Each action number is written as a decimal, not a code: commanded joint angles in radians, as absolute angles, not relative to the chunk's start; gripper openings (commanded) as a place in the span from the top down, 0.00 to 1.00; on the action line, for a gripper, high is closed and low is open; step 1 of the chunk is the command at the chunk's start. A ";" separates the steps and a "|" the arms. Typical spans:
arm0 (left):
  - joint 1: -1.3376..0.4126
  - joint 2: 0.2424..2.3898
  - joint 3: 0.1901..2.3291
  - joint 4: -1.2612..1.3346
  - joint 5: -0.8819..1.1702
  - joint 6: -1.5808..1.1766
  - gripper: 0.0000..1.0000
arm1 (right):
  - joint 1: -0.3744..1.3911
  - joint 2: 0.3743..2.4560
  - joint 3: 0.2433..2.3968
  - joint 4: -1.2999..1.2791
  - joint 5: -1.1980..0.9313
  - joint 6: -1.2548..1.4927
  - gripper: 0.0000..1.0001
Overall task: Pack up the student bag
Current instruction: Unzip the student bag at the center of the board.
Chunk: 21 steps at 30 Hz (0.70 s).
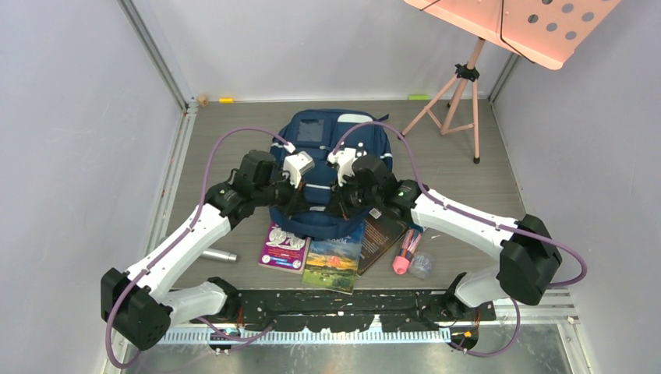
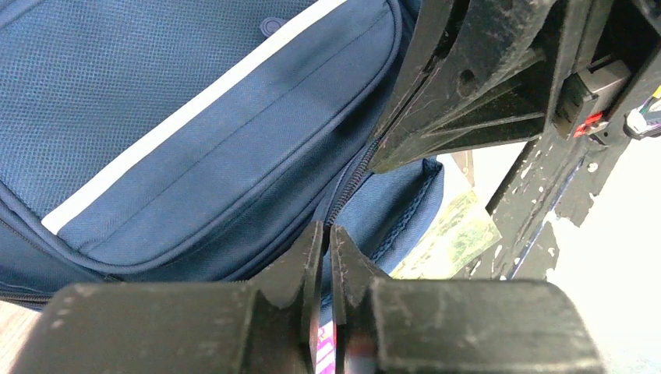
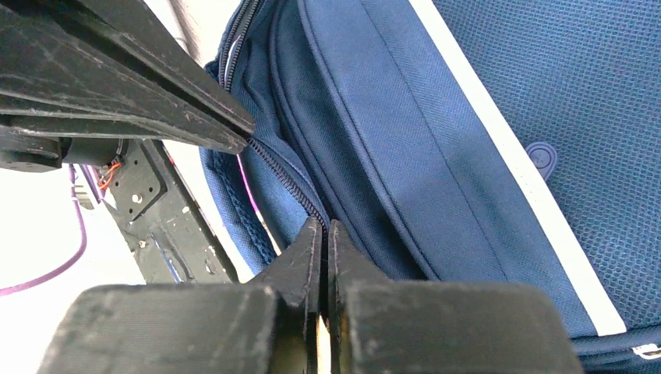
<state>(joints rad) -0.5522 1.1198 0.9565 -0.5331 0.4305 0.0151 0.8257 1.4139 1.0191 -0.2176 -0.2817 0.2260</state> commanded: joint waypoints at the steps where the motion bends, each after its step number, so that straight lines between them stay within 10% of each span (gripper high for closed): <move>1: -0.554 1.092 0.968 -0.492 0.455 0.013 0.84 | 0.816 1.359 1.065 -0.172 -0.279 0.221 0.99; 9: -0.554 1.132 0.983 -0.472 0.473 0.026 0.39 | 0.816 1.326 1.078 -0.178 -0.320 0.224 0.95; 21: -0.553 1.194 1.009 -0.466 0.461 0.014 0.61 | 0.815 1.313 1.061 -0.176 -0.348 0.225 0.96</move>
<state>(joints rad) -0.5522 1.2007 0.9707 -0.5049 0.4534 0.0090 0.8162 1.3739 1.0191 -0.2371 -0.3103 0.2199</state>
